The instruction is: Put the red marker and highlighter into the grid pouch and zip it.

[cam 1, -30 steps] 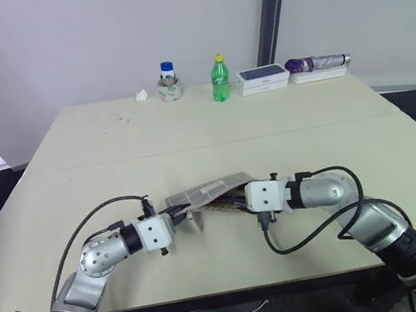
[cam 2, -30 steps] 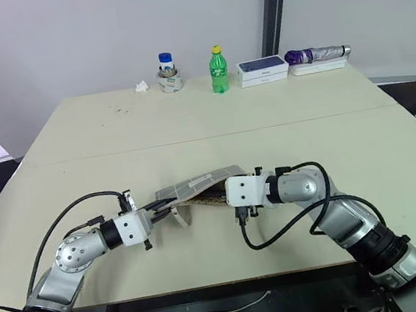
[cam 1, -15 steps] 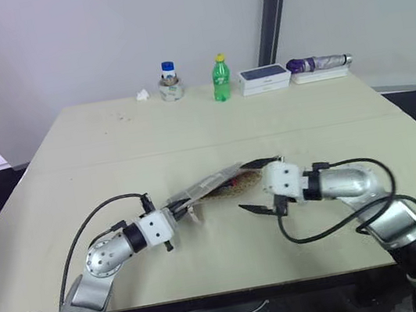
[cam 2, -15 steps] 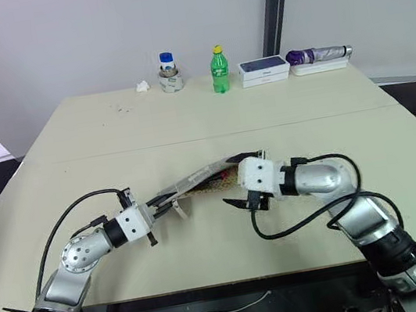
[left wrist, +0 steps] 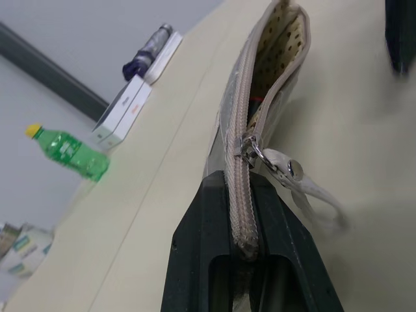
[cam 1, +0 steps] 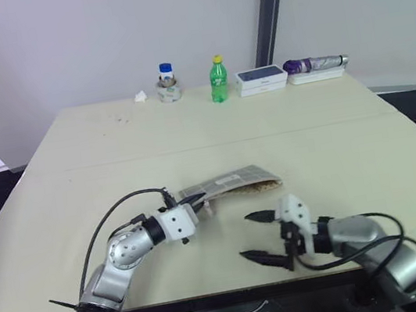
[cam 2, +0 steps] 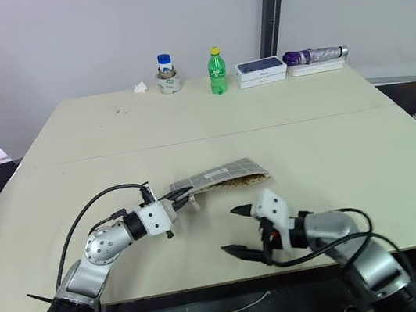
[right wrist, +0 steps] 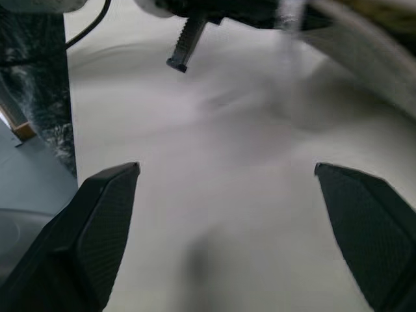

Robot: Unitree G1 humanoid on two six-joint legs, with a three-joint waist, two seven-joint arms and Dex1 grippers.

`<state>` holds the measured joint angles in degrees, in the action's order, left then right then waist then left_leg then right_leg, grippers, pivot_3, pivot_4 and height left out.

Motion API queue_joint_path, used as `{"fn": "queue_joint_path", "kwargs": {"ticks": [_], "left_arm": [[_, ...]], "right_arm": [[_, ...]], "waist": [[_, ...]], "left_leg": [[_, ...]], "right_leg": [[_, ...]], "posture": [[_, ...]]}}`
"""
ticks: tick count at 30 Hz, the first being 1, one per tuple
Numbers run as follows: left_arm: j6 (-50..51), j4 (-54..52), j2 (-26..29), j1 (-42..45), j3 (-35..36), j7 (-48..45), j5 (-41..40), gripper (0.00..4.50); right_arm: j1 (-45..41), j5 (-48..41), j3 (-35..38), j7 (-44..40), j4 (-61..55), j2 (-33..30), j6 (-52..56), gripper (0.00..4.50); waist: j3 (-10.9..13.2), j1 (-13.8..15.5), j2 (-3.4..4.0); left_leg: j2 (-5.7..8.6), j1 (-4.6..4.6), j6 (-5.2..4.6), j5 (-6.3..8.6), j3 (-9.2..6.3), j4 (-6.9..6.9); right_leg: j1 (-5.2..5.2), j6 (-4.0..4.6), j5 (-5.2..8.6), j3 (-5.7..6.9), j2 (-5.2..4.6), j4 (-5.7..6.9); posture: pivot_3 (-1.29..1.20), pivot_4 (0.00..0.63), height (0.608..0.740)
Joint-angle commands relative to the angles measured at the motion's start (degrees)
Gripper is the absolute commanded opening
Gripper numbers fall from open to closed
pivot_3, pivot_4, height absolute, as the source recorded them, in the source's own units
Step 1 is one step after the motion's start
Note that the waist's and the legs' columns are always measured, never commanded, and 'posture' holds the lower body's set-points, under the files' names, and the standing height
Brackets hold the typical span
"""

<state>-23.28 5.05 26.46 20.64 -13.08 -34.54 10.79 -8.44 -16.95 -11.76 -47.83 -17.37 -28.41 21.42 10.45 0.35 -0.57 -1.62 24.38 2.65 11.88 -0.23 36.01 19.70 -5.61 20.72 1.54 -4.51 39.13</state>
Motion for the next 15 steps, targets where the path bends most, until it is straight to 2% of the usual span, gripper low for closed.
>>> {"fn": "queue_joint_path", "kwargs": {"ticks": [1, 5, 15], "left_arm": [[0.4, -3.8, 0.2, 0.7, -0.6, -0.3, 0.7, 0.0], [0.9, -3.8, 1.1, 1.3, -1.4, -0.8, 2.1, 0.0], [4.6, -4.8, -1.3, 1.4, -0.4, 0.0, -0.2, 0.0]], "right_arm": [[-3.3, 3.3, -0.5, 4.8, 3.1, 3.3, -2.3, 4.48], [-6.4, 0.7, -0.4, 6.4, 6.0, 9.7, -1.6, 4.48], [-10.0, 1.0, -1.9, 4.6, 9.9, 13.8, -2.2, 4.48]], "waist": [[0.0, 0.0, 0.0], [0.0, 0.1, 0.01], [0.0, 0.1, 0.0]], "left_leg": [[0.01, 0.0, 0.0, 0.0, 0.0, 0.0], [0.02, -0.01, 0.01, 0.0, 0.02, -0.02], [0.01, 0.0, 0.0, 0.0, 0.0, -0.03]], "right_leg": [[0.0, 0.0, 0.0, 0.0, 0.0, 0.0], [0.0, 0.0, 0.0, 0.01, 0.0, 0.0], [0.02, 0.0, 0.0, 0.01, -0.01, 0.0]], "posture": [[0.0, 0.15, 0.74], [0.0, 0.15, 0.74], [0.0, 0.15, 0.74]]}}
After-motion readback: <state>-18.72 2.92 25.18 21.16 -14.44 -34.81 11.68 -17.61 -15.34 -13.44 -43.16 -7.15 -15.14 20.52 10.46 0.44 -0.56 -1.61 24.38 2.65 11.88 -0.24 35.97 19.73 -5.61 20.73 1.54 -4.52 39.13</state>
